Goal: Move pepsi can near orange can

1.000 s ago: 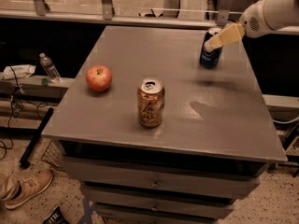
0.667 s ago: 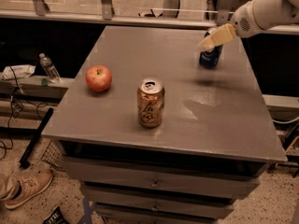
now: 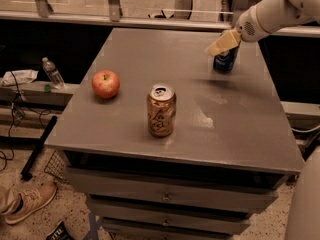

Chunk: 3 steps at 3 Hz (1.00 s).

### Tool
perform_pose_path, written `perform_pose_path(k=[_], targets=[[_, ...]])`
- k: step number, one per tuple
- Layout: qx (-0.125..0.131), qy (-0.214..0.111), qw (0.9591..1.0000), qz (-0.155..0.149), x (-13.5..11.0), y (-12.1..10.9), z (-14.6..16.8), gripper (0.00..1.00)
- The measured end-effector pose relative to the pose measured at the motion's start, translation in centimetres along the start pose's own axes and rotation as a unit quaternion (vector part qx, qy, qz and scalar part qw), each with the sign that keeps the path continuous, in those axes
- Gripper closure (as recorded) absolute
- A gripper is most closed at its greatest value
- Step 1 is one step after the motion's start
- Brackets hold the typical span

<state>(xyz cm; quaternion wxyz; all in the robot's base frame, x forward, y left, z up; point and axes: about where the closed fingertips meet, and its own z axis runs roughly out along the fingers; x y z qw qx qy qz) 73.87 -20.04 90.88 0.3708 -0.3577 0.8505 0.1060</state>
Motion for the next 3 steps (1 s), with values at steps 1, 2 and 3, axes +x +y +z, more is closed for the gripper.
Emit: perform_pose_path(k=[1,2,3], targets=[[0.000,0.004,0.9999,0.011,0.4,-0.5,0.7,0.38],[0.003,0.001,0.9999,0.012,0.5,-0.8,0.5,0.60],[0.009,-0.024,0.9995,-0.017,-0.1,-0.1,-2.1,0.84]])
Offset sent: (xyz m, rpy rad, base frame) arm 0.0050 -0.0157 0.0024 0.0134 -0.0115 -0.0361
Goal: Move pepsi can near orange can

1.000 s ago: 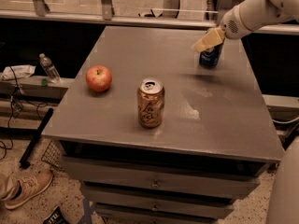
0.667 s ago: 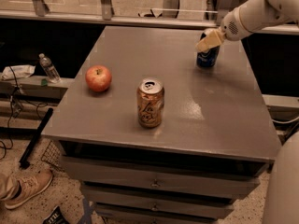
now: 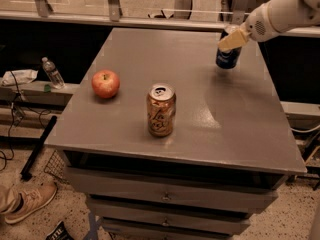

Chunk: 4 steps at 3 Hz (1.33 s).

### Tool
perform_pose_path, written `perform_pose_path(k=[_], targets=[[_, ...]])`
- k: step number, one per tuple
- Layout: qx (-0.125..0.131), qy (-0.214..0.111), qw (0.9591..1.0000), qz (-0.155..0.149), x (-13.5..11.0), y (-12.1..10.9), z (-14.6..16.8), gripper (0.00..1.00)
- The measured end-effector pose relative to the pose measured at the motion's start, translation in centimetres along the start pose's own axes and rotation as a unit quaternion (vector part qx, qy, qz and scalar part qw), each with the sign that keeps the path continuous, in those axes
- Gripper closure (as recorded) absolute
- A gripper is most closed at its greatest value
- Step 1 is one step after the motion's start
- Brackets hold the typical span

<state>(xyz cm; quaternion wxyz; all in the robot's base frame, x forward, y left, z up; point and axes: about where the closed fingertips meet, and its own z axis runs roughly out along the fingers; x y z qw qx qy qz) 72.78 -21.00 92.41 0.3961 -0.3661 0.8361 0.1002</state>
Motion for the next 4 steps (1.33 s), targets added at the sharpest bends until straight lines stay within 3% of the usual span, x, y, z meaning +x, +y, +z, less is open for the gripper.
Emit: perform_pose_path(k=[1,2,3,4], targets=[[-0.024,-0.014,0.9971,-0.071,-0.2,3.4,-3.4,1.00],[-0.024,-0.014,0.9972,-0.070,-0.2,3.5,-3.3,1.00],[-0.045,-0.006,0.9945,-0.094,0.5,4.5,-3.7,1.00],[-0.079,0.001,0.9878,-0.134,2.3,7.4,-5.5,1.00]])
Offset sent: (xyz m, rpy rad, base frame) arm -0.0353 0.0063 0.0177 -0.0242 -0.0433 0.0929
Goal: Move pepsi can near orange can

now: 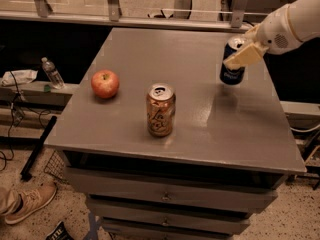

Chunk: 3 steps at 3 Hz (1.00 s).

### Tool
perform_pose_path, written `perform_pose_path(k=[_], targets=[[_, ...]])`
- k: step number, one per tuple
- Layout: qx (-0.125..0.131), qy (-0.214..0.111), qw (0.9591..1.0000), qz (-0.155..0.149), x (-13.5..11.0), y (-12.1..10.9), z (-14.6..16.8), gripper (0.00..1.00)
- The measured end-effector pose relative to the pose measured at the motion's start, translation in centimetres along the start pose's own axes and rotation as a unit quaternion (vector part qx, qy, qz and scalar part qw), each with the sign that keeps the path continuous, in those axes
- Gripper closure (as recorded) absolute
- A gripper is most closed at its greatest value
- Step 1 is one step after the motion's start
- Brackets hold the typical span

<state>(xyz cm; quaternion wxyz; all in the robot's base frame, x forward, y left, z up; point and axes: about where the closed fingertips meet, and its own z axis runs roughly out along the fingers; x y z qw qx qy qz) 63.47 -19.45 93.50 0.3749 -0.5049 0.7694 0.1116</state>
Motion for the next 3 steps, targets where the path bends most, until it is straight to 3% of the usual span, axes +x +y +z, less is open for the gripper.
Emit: perform_pose_path(k=[1,3], targets=[[-0.043,0.000,0.9979,-0.049,0.7,5.1,-0.9,1.00],[-0.142,-0.024,0.9837,-0.108,0.1,12.5,-0.1,1.00]])
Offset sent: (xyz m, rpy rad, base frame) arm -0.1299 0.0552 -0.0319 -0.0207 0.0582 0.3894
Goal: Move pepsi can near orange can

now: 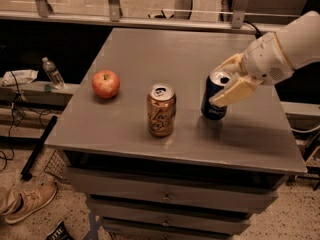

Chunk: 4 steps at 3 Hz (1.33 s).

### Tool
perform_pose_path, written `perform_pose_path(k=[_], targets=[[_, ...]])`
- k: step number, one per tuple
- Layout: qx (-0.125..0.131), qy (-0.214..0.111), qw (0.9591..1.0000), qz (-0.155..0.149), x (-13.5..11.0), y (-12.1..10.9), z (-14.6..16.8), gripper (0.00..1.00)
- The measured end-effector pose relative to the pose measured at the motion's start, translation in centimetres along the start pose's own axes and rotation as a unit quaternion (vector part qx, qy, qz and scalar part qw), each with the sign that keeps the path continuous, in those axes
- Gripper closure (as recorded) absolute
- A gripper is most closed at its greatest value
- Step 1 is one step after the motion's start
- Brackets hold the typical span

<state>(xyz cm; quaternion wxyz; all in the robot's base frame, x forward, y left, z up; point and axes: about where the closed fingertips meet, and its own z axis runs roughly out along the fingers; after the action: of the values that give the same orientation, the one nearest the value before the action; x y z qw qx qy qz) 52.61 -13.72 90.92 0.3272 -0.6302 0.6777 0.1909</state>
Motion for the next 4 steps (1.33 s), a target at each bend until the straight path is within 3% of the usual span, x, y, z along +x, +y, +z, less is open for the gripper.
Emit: perform_pose_path(k=[2,4], targets=[[-0.076,-0.023,0.9963,-0.033,-2.0,3.4,2.5,1.00],[-0.100,-0.035,0.9937,-0.036,-2.8,4.0,4.6,1.00]])
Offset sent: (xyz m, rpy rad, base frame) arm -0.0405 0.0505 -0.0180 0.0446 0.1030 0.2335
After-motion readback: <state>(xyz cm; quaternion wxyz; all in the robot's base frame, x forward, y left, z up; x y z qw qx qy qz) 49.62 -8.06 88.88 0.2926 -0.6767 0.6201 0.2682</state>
